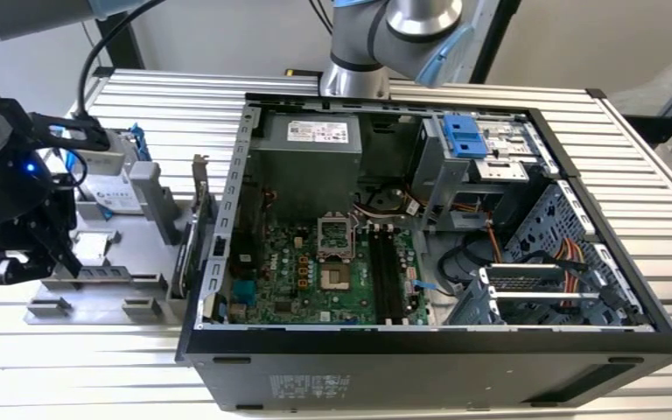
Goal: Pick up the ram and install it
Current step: 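Pick up the ram and move it above insertion slot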
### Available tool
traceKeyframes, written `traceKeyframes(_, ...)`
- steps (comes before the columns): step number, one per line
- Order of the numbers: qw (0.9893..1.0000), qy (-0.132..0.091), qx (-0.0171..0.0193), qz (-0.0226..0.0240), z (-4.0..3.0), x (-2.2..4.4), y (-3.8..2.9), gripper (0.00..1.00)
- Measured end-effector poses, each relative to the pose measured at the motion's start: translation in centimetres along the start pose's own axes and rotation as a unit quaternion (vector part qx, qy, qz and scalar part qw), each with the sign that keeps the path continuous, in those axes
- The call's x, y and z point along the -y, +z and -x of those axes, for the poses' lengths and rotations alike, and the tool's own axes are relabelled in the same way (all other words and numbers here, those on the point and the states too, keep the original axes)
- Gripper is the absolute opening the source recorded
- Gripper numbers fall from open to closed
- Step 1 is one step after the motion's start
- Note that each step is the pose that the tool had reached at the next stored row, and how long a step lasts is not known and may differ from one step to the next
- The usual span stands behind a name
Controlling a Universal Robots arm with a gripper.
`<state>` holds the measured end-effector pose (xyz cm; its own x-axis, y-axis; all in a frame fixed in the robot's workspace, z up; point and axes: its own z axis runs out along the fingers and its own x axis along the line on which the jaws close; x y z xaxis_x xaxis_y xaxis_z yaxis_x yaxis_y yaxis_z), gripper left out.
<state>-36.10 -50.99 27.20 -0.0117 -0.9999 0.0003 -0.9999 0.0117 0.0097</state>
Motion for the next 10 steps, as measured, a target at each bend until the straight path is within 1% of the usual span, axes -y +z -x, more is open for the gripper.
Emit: traceKeyframes(10,1.0000,0.000,0.0000,0.0000,0.00,-0.01,-0.64,0.00)
